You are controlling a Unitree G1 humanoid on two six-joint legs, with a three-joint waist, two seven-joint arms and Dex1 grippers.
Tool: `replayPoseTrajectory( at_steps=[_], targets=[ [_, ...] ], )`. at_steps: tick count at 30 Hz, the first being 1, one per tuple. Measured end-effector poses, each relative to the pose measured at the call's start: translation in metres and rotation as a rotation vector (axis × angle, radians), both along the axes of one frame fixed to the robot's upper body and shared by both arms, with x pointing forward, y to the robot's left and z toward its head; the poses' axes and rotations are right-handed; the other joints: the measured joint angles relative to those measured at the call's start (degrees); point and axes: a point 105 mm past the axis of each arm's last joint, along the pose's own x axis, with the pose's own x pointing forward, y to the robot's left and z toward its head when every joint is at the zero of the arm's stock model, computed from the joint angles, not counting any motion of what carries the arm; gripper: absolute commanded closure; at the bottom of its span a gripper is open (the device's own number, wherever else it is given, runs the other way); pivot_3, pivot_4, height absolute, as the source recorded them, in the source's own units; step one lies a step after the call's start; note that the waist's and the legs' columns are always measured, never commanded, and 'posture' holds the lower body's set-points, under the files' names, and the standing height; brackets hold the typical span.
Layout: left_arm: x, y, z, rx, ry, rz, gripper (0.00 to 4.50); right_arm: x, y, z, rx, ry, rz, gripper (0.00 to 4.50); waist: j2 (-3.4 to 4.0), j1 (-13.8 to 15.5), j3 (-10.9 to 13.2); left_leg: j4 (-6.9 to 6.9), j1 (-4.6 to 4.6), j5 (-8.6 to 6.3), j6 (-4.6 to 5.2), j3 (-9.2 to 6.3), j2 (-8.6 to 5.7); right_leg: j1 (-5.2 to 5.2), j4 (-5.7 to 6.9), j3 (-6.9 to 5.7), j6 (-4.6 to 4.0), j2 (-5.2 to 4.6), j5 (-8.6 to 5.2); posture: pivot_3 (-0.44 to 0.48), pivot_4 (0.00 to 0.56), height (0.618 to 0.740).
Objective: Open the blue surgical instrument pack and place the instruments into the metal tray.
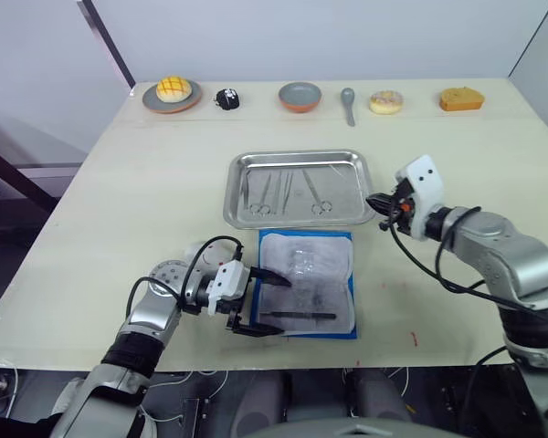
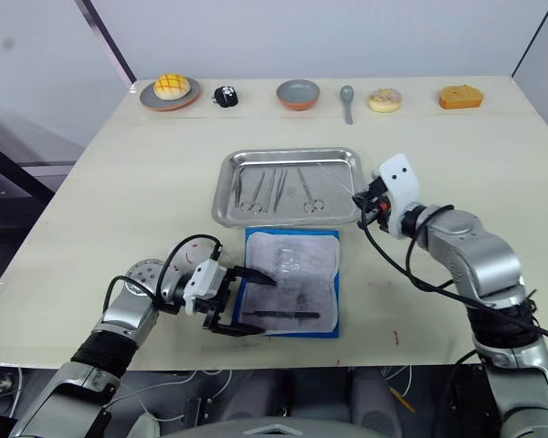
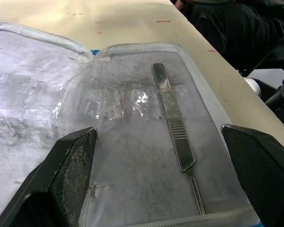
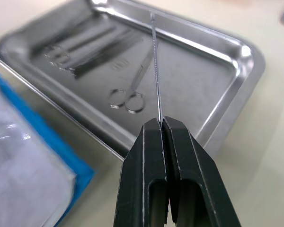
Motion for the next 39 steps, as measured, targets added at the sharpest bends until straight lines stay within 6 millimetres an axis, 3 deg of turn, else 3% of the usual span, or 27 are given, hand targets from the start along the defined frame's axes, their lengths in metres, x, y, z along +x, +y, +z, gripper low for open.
replayPoseTrajectory(
  at_steps=[10,15,20,32,36,39],
  targets=[
    [-0.001,0.001,0.000,-0.003,-0.004,0.012,0.00,0.036,0.013,-0.017,-0.021,0.028,-0.116,4.47,0.03,-0.14,0.00,-0.01,-0.07,0.00,0.00,0.08,0.00,-0.19,0.06,0.08,0.00,0.01,0.01,0.000,0.150,0.732],
    [-0.001,0.001,0.000,-0.003,-0.005,0.014,0.00,0.052,0.031,-0.015,-0.017,0.016,-0.112,4.47,0.05,-0.21,0.00,-0.01,-0.08,0.00,0.00,0.08,0.00,-0.21,0.08,0.08,-0.01,0.03,0.01,0.000,0.150,0.732],
    [-0.001,0.001,0.001,-0.003,-0.006,0.015,0.00,0.067,0.045,-0.027,-0.038,0.022,-0.124,4.47,0.07,-0.24,0.01,-0.01,-0.09,0.00,0.00,0.10,-0.01,-0.25,0.09,0.10,-0.01,0.02,0.01,0.000,0.150,0.732],
    [-0.002,0.001,0.000,-0.004,-0.005,0.024,0.00,0.073,0.065,-0.040,-0.030,0.055,-0.101,4.47,0.10,-0.36,0.02,-0.03,-0.10,0.01,-0.01,0.13,0.00,-0.28,0.11,0.14,-0.01,0.02,0.01,0.000,0.150,0.732],
    [-0.002,0.001,0.000,-0.004,-0.005,0.024,0.00,0.072,0.065,-0.041,-0.015,0.065,-0.091,3.31,0.10,-0.36,0.02,-0.03,-0.10,0.01,-0.01,0.14,0.00,-0.28,0.11,0.14,-0.01,0.02,0.01,0.000,0.150,0.732],
    [-0.002,0.001,0.001,-0.004,-0.005,0.024,0.00,0.072,0.066,-0.040,-0.009,0.066,-0.079,2.08,0.10,-0.36,0.03,-0.03,-0.09,0.01,-0.01,0.14,0.00,-0.28,0.11,0.14,-0.01,0.02,0.01,0.000,0.150,0.732]
  ],
)
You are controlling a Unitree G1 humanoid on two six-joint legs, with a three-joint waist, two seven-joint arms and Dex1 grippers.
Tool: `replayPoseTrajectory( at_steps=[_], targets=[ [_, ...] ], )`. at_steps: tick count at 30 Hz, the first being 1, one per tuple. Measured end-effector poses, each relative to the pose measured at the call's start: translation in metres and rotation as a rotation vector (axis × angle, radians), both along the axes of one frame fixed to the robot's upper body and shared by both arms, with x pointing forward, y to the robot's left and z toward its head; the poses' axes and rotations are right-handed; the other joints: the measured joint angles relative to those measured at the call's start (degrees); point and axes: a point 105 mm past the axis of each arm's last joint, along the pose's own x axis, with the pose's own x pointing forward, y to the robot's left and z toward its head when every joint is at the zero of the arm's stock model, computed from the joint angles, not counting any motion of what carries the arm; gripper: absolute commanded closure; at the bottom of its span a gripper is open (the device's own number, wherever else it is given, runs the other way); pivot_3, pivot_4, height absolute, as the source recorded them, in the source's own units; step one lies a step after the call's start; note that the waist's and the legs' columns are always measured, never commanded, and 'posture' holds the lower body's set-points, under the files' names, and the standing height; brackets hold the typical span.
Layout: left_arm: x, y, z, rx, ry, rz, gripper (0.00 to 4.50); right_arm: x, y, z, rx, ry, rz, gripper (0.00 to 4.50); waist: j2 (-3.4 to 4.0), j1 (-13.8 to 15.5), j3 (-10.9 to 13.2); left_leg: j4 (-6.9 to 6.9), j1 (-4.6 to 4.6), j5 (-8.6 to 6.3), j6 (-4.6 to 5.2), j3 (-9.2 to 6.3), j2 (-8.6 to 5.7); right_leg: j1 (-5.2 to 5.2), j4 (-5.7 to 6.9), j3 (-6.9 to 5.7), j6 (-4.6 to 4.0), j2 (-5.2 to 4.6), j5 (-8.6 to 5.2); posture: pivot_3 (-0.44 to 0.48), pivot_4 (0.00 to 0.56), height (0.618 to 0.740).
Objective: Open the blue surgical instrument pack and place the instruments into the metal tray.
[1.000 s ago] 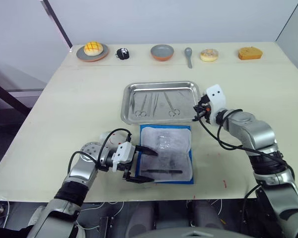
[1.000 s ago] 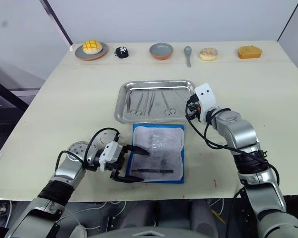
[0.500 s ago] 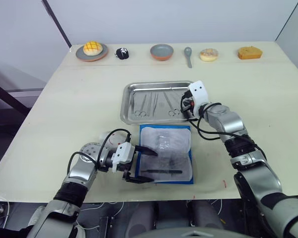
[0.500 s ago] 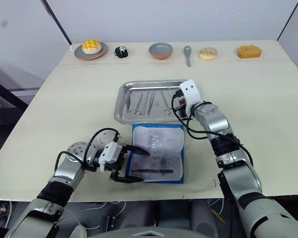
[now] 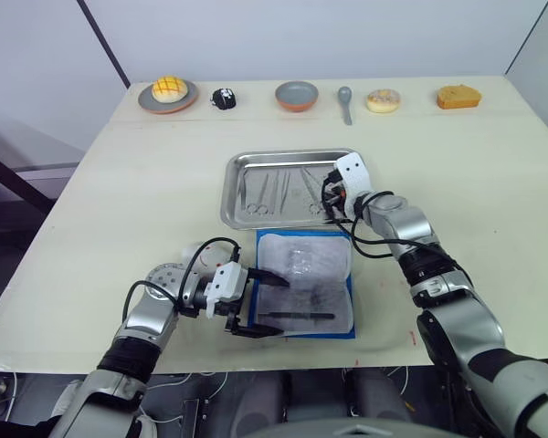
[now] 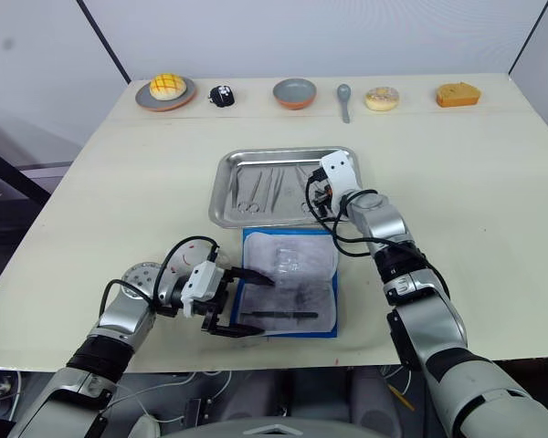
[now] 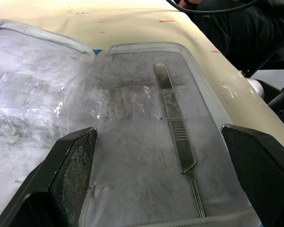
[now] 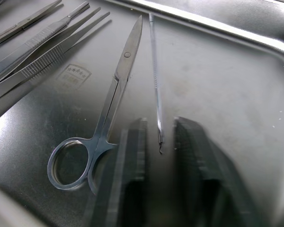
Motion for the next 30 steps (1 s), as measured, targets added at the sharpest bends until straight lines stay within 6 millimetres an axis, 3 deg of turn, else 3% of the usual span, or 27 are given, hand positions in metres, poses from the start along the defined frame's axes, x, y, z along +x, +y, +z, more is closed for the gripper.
replayPoseTrajectory(
  at_steps=[1,5,6,11,19,24,28,30],
  targets=[
    [0.000,0.000,0.000,0.000,-0.001,0.000,0.00,-0.001,0.001,0.001,0.002,-0.002,0.008,1.86,0.00,0.01,0.00,0.00,0.00,0.00,0.00,0.00,0.00,0.00,0.00,0.00,0.00,0.00,0.00,0.000,0.150,0.732],
    [0.001,0.000,0.000,0.001,0.000,-0.003,0.00,-0.004,0.001,0.020,0.016,-0.066,0.048,0.19,0.01,0.07,0.01,0.00,-0.02,0.00,0.00,0.00,0.00,-0.01,0.00,0.00,0.00,-0.01,0.00,0.000,0.150,0.732],
    [0.001,0.000,0.000,0.001,0.000,-0.003,0.00,-0.005,0.000,0.025,0.017,-0.085,0.056,0.08,0.01,0.09,0.01,0.00,-0.02,0.00,0.00,-0.01,0.00,-0.01,0.00,0.00,0.00,0.00,0.00,0.000,0.150,0.732],
    [0.001,-0.001,0.000,0.000,0.000,-0.005,0.00,-0.017,0.001,0.049,0.045,-0.179,0.135,0.08,0.01,0.18,0.01,0.00,-0.03,0.00,0.00,-0.02,0.00,-0.01,-0.01,-0.02,0.00,0.00,0.00,0.000,0.150,0.732],
    [0.001,0.000,0.000,0.000,0.002,-0.003,0.00,-0.053,-0.012,0.044,0.086,-0.215,0.271,0.08,0.01,0.16,0.01,0.00,-0.01,0.00,0.00,-0.01,0.00,0.00,-0.01,-0.01,0.01,0.00,0.00,0.000,0.150,0.732],
    [0.001,-0.002,0.000,-0.003,0.001,-0.007,0.00,-0.096,-0.019,0.038,0.139,-0.229,0.401,0.08,0.00,0.37,0.01,0.00,-0.05,-0.01,0.01,-0.03,0.00,0.02,-0.07,-0.02,0.01,-0.02,0.00,0.000,0.150,0.732],
    [0.001,-0.002,0.000,-0.003,0.003,-0.007,0.00,-0.142,-0.036,0.027,0.169,-0.211,0.520,0.08,0.00,0.45,0.01,0.00,-0.03,-0.01,0.01,-0.03,0.00,0.05,-0.09,-0.03,0.02,-0.02,-0.01,0.000,0.150,0.732],
    [0.002,-0.001,-0.001,-0.001,0.005,-0.002,0.00,-0.154,-0.045,0.024,0.164,-0.201,0.546,0.08,0.00,0.36,0.01,0.00,0.01,-0.01,0.01,-0.03,0.00,0.08,-0.07,-0.02,0.02,-0.01,-0.01,0.000,0.150,0.732]
  ],
)
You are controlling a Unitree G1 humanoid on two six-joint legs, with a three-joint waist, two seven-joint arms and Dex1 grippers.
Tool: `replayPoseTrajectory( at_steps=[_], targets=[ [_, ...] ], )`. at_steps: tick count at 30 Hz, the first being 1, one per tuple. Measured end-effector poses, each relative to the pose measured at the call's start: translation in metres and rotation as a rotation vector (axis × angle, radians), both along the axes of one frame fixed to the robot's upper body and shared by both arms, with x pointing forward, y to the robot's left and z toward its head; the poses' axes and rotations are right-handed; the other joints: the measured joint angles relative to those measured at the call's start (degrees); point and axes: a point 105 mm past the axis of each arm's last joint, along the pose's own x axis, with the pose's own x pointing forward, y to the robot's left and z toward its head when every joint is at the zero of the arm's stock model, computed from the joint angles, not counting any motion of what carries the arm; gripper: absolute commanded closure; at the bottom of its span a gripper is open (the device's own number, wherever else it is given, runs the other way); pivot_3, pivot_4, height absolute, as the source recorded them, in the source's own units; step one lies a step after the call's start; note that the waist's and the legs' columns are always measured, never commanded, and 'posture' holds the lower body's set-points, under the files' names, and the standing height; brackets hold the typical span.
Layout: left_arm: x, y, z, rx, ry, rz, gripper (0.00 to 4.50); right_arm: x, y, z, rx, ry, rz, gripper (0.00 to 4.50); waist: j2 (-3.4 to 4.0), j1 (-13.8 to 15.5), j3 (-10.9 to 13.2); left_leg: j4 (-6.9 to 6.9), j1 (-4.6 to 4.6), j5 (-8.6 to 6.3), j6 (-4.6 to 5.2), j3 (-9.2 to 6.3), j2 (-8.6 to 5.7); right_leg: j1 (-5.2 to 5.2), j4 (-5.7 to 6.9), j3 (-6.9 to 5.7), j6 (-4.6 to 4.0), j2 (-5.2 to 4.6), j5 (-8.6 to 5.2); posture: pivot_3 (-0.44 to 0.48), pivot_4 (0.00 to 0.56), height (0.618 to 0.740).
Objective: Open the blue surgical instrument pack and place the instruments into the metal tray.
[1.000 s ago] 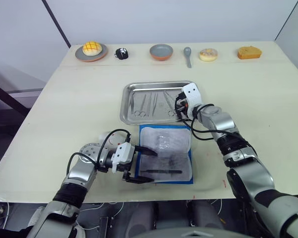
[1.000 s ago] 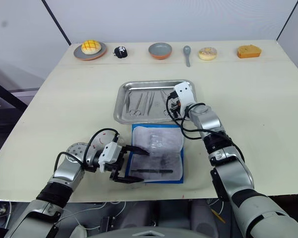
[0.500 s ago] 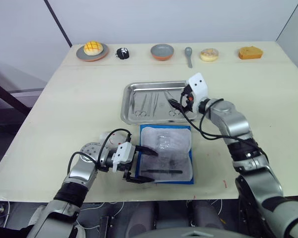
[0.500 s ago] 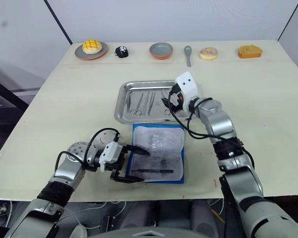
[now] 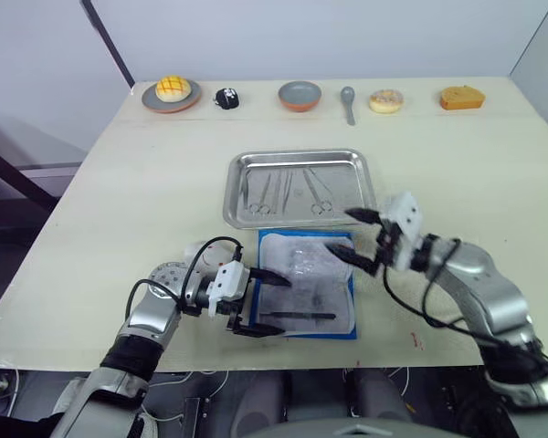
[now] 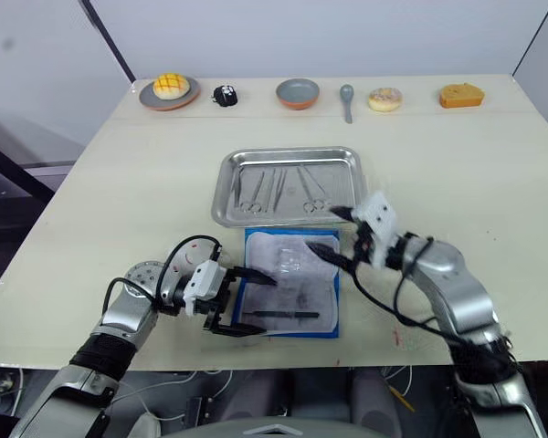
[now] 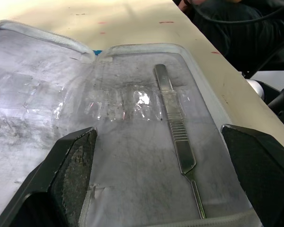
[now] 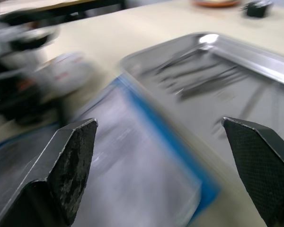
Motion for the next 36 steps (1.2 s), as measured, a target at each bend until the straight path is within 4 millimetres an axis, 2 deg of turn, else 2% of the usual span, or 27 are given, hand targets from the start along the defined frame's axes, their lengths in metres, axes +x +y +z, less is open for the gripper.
replayPoseTrajectory(
  at_steps=[5,7,13,14,16,23,32,36],
  targets=[
    [0.000,-0.001,0.000,-0.002,0.000,-0.005,0.00,-0.035,-0.030,0.004,-0.015,-0.009,0.101,0.08,-0.01,0.11,0.00,0.00,0.00,0.00,0.00,-0.02,0.01,0.04,-0.03,-0.02,0.00,0.01,0.00,0.000,0.150,0.732],
    [0.000,-0.001,0.000,-0.002,0.001,-0.001,0.00,-0.042,-0.041,0.007,-0.027,-0.006,0.123,0.08,-0.03,0.13,0.00,0.00,0.05,0.00,0.00,-0.02,0.01,0.10,-0.04,-0.02,0.01,0.00,0.00,0.000,0.150,0.732],
    [0.000,-0.001,-0.001,-0.001,0.005,-0.004,0.00,-0.064,-0.070,0.033,-0.008,-0.051,0.205,0.08,-0.03,0.15,0.00,0.00,0.23,-0.01,0.01,-0.06,0.05,0.38,-0.11,-0.08,0.01,0.01,-0.01,0.000,0.150,0.732],
    [0.000,-0.001,-0.002,-0.002,0.006,-0.005,0.00,-0.071,-0.081,0.039,-0.015,-0.049,0.224,0.08,-0.01,0.29,0.02,0.00,0.20,-0.01,0.01,-0.08,0.04,0.39,-0.13,-0.09,0.01,-0.03,-0.01,0.000,0.150,0.732],
    [-0.001,-0.001,-0.002,-0.002,0.004,-0.008,0.00,-0.076,-0.097,0.050,-0.052,-0.067,0.222,0.08,-0.06,0.27,0.01,0.00,0.25,-0.01,0.01,-0.06,0.05,0.44,-0.17,-0.08,0.01,-0.02,-0.01,0.000,0.150,0.732],
    [-0.001,0.000,-0.002,-0.001,0.002,-0.009,0.00,-0.081,-0.131,0.073,-0.108,-0.088,0.185,0.08,-0.06,0.22,0.01,-0.02,0.33,-0.01,0.01,-0.04,0.08,0.48,-0.16,-0.05,0.01,0.00,-0.01,0.000,0.150,0.732],
    [0.001,0.000,-0.002,0.001,0.001,-0.016,0.00,-0.085,-0.129,0.078,-0.094,-0.085,0.217,0.08,-0.04,0.28,-0.01,-0.05,0.38,-0.01,0.01,-0.02,0.10,0.50,-0.15,-0.03,0.01,0.00,-0.01,0.000,0.150,0.732],
    [0.002,0.001,-0.001,0.003,-0.001,-0.016,0.00,-0.081,-0.104,0.062,-0.118,-0.091,0.256,0.08,-0.06,0.26,-0.02,-0.06,0.43,-0.01,0.01,-0.02,0.11,0.53,-0.14,-0.03,0.01,0.01,-0.02,0.000,0.150,0.732]
  ],
)
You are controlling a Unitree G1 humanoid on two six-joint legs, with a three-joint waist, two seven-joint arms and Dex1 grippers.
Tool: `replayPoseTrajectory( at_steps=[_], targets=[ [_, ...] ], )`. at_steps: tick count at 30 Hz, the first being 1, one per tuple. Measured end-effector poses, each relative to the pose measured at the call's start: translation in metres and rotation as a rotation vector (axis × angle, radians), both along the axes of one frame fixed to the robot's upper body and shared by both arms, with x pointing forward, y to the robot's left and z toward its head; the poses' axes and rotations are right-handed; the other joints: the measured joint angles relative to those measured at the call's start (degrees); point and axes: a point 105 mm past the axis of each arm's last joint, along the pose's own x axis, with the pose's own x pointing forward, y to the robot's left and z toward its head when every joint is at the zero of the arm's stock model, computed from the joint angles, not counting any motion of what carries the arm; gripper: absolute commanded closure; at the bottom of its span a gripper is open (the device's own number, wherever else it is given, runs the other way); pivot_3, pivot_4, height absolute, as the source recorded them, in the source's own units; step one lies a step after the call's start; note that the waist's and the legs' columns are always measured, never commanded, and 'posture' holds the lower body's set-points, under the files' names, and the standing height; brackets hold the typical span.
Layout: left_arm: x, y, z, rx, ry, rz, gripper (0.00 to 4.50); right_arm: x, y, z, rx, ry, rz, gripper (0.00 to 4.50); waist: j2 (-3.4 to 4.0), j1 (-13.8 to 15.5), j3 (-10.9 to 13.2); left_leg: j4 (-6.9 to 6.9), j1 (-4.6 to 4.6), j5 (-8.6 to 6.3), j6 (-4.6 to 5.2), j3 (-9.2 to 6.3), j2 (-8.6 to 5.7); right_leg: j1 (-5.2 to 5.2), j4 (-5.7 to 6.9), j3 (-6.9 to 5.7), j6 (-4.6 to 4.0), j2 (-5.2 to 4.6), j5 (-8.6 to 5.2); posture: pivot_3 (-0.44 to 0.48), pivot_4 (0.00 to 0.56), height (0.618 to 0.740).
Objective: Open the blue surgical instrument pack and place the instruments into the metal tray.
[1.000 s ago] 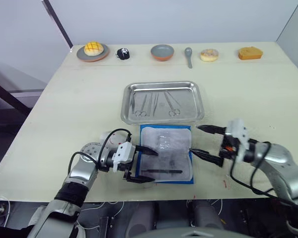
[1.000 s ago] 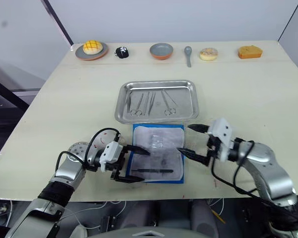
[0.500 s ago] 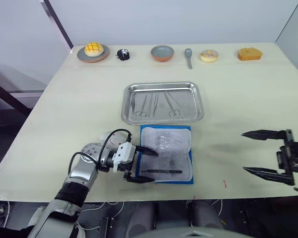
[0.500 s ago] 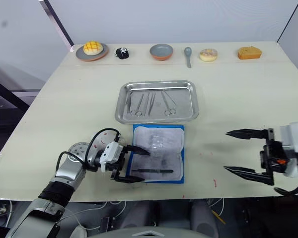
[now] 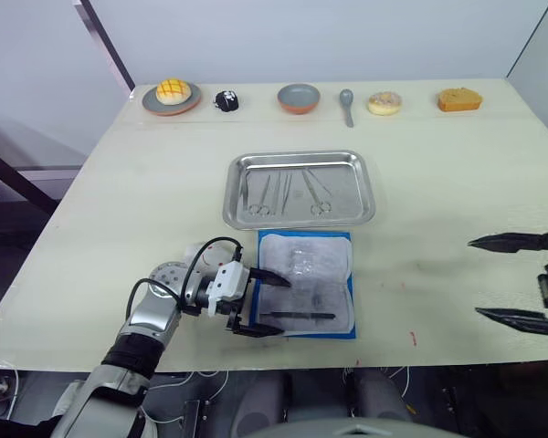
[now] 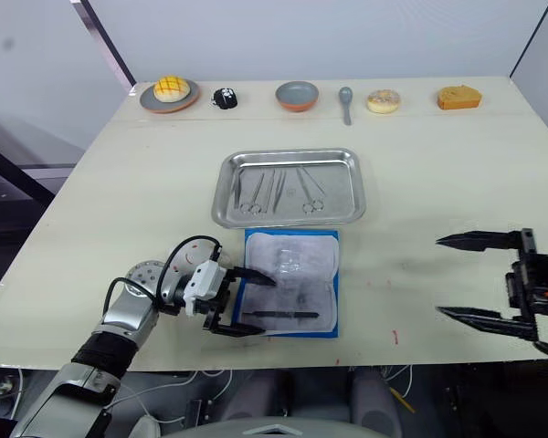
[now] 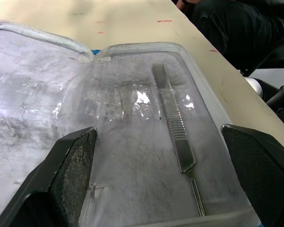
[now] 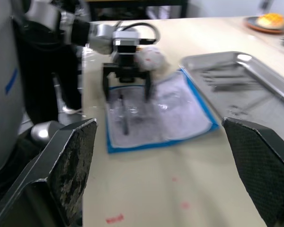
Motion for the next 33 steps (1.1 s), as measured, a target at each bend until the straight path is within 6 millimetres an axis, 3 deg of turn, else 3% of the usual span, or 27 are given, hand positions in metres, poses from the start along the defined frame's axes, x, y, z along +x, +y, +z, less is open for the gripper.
replayPoseTrajectory(
  at_steps=[7,16,22,33],
  targets=[
    [-0.001,0.000,0.000,0.000,-0.001,-0.004,0.00,0.014,0.040,-0.048,-0.077,0.036,-0.009,0.08,0.00,-0.04,0.00,0.00,0.00,0.00,0.00,0.01,-0.05,-0.02,0.00,0.01,0.01,-0.02,0.00,0.000,0.150,0.732],
    [-0.003,0.000,-0.001,0.003,0.004,-0.002,0.00,0.028,0.092,-0.077,-0.098,-0.011,0.018,0.08,-0.03,-0.12,0.01,-0.01,0.00,0.00,0.00,0.01,-0.05,-0.04,-0.01,0.00,0.00,0.02,-0.01,0.000,0.150,0.732],
    [-0.004,0.001,-0.001,0.005,0.007,0.001,0.00,0.033,0.104,-0.103,-0.183,0.019,0.040,0.08,-0.05,-0.20,0.01,-0.01,0.00,0.00,0.00,0.02,-0.06,-0.06,0.02,0.01,-0.01,0.02,-0.01,0.000,0.150,0.732],
    [-0.004,0.001,-0.001,0.008,0.010,0.001,0.00,0.047,0.123,-0.121,-0.251,0.023,0.020,0.08,-0.07,-0.20,0.02,-0.01,-0.01,0.00,0.00,0.02,-0.07,-0.08,0.02,0.01,-0.02,0.02,-0.01,0.000,0.150,0.732]
  ],
)
